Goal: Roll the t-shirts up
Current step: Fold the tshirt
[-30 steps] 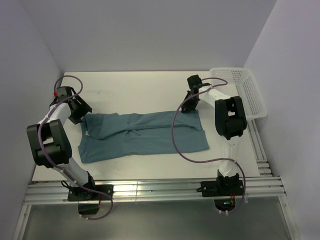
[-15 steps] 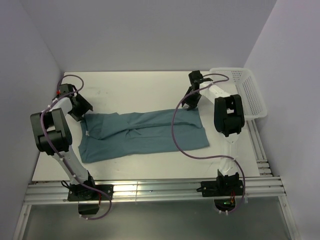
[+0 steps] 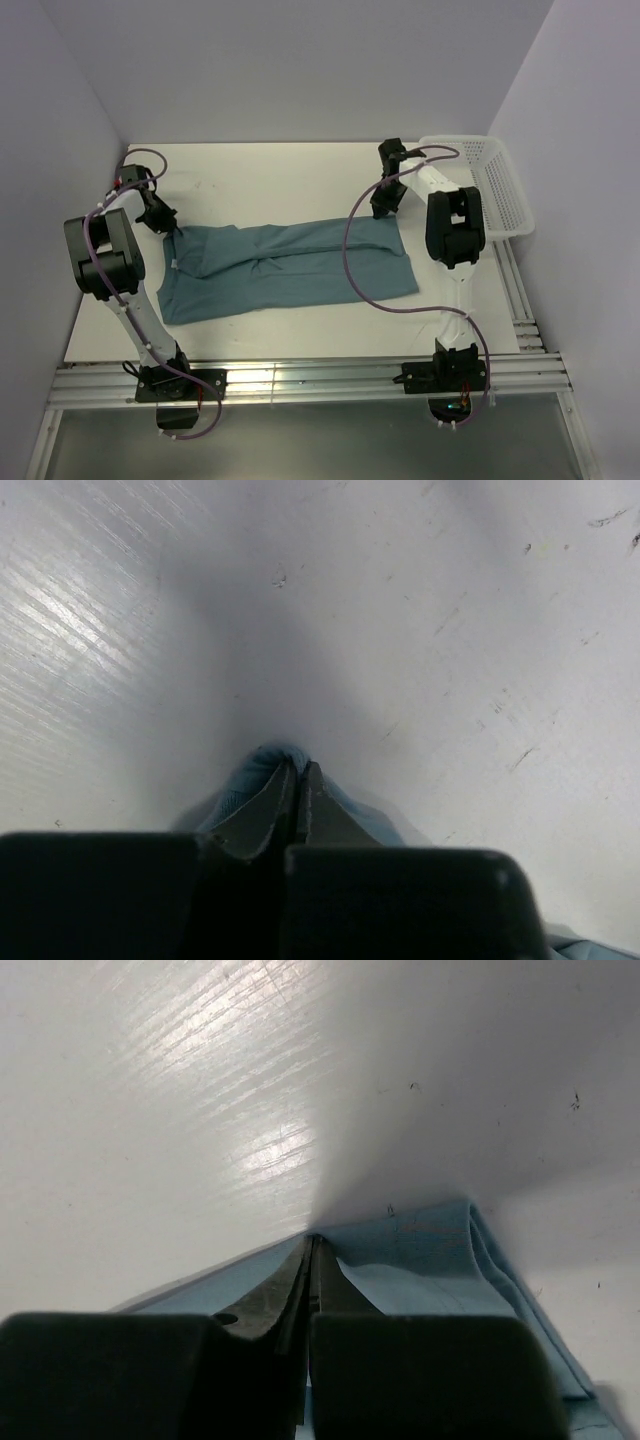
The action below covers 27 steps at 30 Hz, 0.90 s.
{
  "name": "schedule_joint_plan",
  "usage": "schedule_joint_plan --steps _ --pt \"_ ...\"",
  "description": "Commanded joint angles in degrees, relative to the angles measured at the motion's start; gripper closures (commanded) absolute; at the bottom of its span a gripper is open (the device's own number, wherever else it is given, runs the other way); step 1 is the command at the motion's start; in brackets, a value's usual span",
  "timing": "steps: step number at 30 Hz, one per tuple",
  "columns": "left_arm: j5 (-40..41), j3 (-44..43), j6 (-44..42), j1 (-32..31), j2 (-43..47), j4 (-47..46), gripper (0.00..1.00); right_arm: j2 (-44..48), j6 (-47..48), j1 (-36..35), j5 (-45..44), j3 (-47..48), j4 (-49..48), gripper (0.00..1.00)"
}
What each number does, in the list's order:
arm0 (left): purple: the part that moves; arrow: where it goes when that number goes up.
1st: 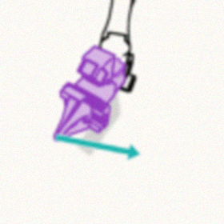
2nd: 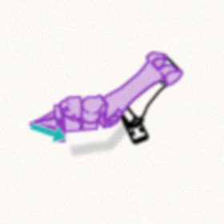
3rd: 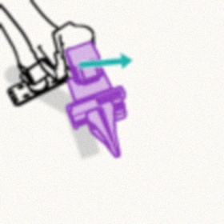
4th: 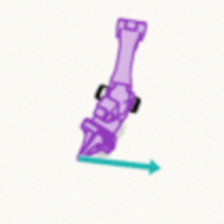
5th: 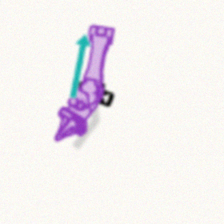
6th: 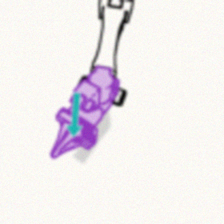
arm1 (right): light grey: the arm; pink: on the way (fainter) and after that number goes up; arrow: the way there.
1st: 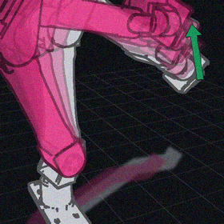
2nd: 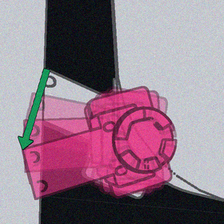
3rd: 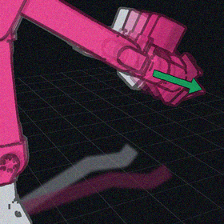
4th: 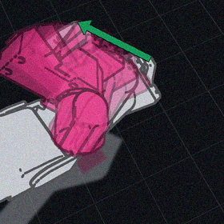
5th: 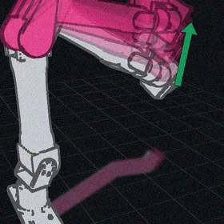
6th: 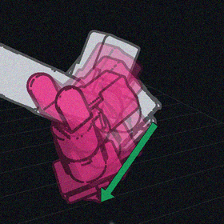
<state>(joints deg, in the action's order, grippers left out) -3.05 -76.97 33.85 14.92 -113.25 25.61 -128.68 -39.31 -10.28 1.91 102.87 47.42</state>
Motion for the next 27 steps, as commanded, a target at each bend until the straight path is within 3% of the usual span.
schedule_joint_plan --steps 1,14,15,16,17,19,23,27 --pt "2.78 -1.87 -0.27 0.11 -0.74 -0.47 1.00 -2.01 -0.94 0.61 -4.10 2.77 2.41 1.00" --pt "3.49 -1.69 0.52 3.01 -0.30 -0.56 0.99 -2.10 -3.32 3.16 -6.23 5.32 3.12 1.00" --pt "3.49 -1.69 0.43 2.93 -0.56 -0.73 1.00 -2.01 -2.80 3.16 -4.65 5.24 2.86 0.97" --pt "3.23 -1.78 0.61 3.01 -0.83 -0.82 1.00 -1.31 -2.88 3.08 -4.46 4.63 2.07 0.76" --pt "2.53 -1.87 0.69 2.93 -0.83 -1.08 1.00 -0.61 -2.79 2.99 -4.03 3.92 1.11 0.64" --pt "1.47 -2.39 0.78 3.01 -1.44 -1.08 1.00 1.93 -1.56 2.46 -2.62 2.87 -1.35 0.53" --pt "1.29 -2.92 0.52 2.92 -1.10 -1.17 0.92 4.58 0.11 -0.43 1.33 5.41 -3.03 0.55" --pt "1.03 -3.80 0.08 2.92 -1.44 -0.82 0.93 5.37 0.38 -5.17 9.84 6.73 -7.06 0.60"
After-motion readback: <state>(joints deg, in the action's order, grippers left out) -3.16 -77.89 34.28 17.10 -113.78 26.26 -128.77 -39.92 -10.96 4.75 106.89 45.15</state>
